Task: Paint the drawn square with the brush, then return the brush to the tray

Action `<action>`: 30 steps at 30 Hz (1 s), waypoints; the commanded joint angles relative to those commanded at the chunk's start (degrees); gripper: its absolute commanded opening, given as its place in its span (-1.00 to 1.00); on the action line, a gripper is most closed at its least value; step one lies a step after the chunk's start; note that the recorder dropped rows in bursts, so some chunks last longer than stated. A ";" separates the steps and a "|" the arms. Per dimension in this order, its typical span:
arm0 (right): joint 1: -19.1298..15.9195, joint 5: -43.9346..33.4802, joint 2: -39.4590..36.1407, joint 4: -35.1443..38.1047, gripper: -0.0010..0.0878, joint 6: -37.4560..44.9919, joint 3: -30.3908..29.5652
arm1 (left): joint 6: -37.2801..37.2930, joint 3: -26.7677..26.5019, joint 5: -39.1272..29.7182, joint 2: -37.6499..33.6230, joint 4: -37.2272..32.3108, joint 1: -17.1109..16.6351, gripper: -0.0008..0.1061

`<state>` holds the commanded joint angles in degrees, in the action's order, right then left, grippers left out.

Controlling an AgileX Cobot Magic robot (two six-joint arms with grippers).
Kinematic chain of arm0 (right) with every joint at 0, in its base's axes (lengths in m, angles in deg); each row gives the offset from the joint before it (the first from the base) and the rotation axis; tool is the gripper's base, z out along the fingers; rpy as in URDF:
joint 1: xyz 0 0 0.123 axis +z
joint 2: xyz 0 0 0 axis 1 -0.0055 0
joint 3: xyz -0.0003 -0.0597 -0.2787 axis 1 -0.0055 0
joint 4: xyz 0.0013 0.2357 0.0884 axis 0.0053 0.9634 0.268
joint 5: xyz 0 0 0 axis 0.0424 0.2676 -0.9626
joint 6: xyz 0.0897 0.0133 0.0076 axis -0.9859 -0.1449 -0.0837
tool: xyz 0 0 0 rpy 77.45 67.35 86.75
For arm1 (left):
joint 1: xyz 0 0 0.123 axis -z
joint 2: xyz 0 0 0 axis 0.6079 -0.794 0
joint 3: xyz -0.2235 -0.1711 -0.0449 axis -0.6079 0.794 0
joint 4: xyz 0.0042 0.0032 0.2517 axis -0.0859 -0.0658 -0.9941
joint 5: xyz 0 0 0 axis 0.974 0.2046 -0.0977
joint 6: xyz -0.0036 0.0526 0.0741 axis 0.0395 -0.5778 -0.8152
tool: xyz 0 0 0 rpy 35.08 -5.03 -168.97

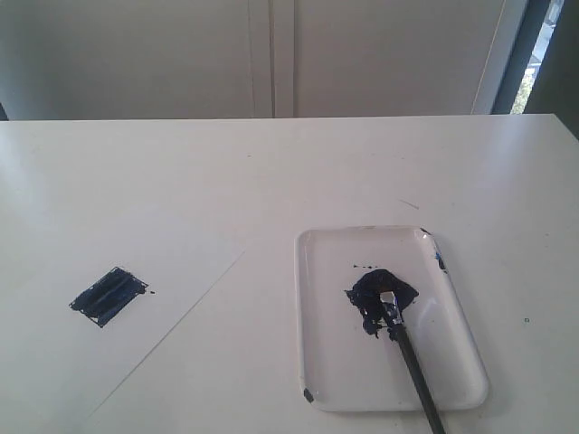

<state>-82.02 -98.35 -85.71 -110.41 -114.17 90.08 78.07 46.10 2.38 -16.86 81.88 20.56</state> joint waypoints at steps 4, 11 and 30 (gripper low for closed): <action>-0.32 0.31 0.00 0.11 0.00 0.00 -6.01 | 0.00 1.20 -0.10 0.00 0.00 0.00 -0.99; -0.32 -0.80 0.00 0.11 0.00 0.00 -14.92 | 0.00 3.41 0.53 0.00 0.00 0.00 -0.99; -0.32 -2.34 0.00 3.21 0.00 0.00 -14.92 | 0.62 6.06 2.61 0.00 -1.84 -0.12 -0.99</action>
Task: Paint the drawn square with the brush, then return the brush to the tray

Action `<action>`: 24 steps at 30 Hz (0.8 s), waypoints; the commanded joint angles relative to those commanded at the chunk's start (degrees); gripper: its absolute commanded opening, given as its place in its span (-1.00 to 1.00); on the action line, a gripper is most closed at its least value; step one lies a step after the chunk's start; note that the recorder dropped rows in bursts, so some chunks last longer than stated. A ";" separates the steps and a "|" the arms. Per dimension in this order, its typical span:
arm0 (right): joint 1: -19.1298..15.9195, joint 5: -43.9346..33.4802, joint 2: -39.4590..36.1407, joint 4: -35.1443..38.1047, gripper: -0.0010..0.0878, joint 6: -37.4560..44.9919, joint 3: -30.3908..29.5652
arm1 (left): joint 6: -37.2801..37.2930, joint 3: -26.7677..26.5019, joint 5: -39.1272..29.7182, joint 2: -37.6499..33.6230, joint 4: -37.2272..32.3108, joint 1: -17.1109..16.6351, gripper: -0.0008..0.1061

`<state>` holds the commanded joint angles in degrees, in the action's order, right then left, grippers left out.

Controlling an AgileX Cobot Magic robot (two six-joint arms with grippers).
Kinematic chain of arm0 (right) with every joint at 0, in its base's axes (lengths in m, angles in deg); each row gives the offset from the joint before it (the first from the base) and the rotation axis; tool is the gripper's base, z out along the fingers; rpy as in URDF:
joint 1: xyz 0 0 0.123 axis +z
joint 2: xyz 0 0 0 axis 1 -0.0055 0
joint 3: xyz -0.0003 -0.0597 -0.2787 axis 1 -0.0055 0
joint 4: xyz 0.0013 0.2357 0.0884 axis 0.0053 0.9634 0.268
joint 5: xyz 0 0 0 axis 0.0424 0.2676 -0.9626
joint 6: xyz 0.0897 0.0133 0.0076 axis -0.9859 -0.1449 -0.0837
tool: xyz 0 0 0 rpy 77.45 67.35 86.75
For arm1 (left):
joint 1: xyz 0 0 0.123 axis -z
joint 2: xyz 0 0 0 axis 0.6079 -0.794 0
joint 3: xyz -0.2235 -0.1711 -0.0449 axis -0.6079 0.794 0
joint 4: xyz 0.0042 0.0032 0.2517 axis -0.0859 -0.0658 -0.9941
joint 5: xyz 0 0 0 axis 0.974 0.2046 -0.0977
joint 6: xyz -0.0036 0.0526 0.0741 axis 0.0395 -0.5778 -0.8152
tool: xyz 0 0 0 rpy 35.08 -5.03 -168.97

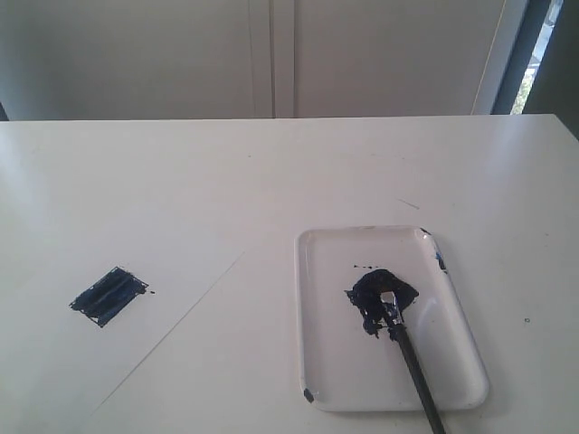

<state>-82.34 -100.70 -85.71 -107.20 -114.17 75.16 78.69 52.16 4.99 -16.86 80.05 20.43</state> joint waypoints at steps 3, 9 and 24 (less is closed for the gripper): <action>0.00 0.27 0.00 10.17 0.00 0.00 0.00 | 0.03 0.09 2.25 0.00 -12.80 0.00 -0.99; 0.00 0.77 0.00 14.91 0.00 0.00 0.00 | 0.03 5.37 5.40 0.00 -21.12 0.00 -0.99; 0.00 0.03 0.00 30.35 0.00 0.00 0.00 | 0.03 9.77 6.96 0.00 -11.29 0.00 -0.99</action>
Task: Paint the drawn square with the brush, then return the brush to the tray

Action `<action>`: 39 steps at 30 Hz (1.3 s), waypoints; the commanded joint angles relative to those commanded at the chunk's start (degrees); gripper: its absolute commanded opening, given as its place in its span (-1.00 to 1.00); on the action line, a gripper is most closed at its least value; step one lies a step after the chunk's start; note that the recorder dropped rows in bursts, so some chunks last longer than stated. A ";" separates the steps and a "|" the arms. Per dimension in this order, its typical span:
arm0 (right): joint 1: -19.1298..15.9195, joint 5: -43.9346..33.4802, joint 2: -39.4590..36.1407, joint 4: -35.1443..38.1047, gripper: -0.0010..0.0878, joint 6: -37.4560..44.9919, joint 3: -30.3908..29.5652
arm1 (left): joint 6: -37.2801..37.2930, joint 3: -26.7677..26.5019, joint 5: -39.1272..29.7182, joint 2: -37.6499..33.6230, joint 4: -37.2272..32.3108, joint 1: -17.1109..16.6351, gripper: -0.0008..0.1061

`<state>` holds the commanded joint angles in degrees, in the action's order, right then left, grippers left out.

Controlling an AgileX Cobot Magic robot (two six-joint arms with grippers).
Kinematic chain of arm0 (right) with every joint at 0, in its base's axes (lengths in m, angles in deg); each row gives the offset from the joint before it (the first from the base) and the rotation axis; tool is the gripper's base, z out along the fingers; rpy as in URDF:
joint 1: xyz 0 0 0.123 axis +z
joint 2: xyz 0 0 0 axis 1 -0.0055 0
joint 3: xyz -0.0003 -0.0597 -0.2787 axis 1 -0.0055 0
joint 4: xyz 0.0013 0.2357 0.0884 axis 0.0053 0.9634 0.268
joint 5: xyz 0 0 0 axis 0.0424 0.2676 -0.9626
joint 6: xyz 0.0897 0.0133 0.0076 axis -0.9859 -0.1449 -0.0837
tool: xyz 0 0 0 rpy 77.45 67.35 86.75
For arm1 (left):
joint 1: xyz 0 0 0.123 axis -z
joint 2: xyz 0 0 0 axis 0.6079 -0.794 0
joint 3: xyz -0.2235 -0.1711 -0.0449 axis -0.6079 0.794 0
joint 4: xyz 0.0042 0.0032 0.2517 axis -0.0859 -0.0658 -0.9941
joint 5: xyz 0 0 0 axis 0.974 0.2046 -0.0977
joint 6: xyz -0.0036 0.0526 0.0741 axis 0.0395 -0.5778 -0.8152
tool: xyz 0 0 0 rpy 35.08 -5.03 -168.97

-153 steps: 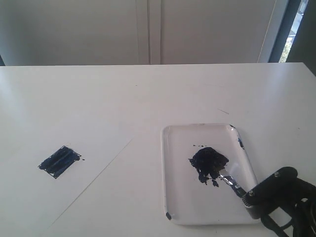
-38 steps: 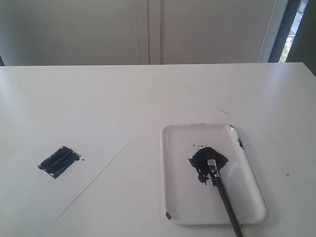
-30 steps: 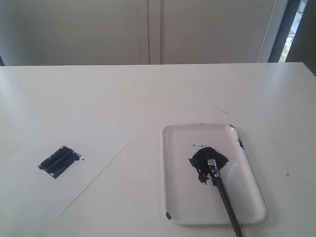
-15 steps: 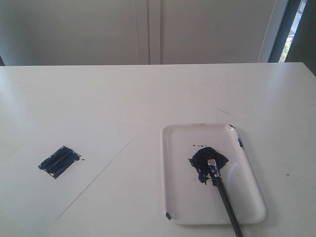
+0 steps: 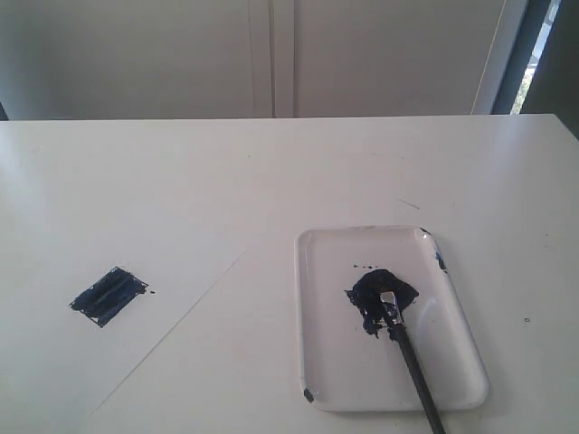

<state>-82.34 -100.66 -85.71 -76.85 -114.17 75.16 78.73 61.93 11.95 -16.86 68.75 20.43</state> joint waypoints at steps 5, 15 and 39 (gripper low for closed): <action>0.00 -0.08 0.00 -1.08 0.00 0.00 0.00 | 0.00 0.00 5.17 0.00 -1.23 1.88 -0.99; 0.00 0.32 0.00 -16.69 0.00 0.00 0.00 | 0.00 0.00 5.41 0.00 -1.36 9.29 -0.99; 0.00 0.18 0.00 -29.18 0.00 9.10 0.00 | 0.00 0.00 6.87 0.00 -1.36 9.27 -0.99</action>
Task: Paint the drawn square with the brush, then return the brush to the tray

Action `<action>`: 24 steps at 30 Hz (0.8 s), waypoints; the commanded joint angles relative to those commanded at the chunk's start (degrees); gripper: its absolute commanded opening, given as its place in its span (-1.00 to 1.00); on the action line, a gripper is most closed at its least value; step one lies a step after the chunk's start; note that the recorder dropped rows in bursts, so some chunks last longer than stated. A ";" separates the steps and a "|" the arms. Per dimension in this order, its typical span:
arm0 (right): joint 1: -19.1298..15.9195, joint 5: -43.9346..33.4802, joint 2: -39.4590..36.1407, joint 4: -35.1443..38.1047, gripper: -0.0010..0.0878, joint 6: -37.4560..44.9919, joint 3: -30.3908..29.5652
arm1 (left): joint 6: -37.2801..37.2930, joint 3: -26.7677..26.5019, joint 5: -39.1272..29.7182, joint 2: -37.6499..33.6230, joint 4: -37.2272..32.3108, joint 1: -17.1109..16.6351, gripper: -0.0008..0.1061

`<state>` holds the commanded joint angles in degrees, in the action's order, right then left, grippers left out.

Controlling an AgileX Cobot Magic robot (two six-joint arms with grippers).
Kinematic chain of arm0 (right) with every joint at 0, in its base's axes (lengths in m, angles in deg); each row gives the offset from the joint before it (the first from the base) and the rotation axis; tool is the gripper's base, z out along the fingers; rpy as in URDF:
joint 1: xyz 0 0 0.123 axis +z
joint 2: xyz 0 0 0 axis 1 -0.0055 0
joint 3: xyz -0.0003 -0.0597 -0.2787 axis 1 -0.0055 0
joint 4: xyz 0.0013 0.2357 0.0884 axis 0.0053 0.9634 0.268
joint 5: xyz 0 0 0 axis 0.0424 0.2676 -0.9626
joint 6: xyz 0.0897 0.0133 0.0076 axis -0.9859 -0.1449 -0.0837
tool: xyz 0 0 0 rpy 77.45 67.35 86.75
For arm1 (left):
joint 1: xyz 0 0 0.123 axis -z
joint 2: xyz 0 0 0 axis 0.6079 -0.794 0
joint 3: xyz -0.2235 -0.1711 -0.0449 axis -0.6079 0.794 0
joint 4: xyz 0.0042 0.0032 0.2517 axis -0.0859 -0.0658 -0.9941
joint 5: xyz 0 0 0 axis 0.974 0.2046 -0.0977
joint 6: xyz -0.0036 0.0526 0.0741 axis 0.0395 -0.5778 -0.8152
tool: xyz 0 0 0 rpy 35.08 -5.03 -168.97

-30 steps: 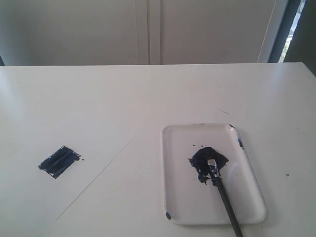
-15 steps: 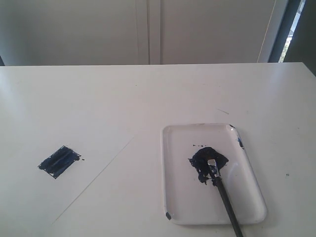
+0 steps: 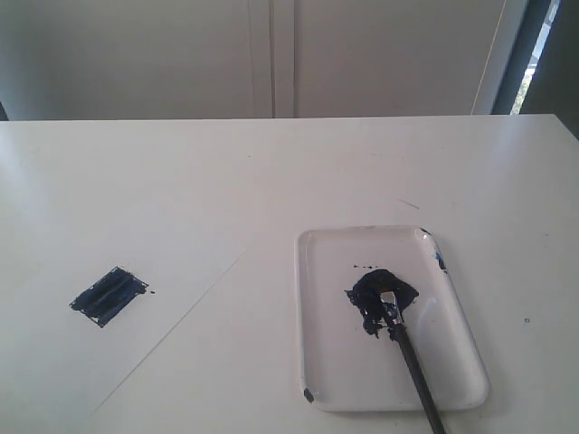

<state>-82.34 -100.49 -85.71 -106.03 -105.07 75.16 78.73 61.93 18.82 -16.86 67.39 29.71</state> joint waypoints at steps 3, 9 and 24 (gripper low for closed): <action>0.00 1.04 0.00 -8.27 0.00 1.92 0.00 | 0.00 0.00 0.28 0.00 0.00 0.00 -0.99; 0.00 0.92 0.00 -8.26 0.00 1.92 0.00 | 0.00 0.00 0.28 0.00 0.00 0.00 -0.99; 0.00 0.92 0.00 -8.26 0.00 1.43 0.00 | 0.00 0.00 0.28 0.00 0.00 0.00 -0.99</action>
<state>-82.34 -99.57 -85.71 -114.28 -103.64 75.16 78.73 61.93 19.10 -16.86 67.39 29.71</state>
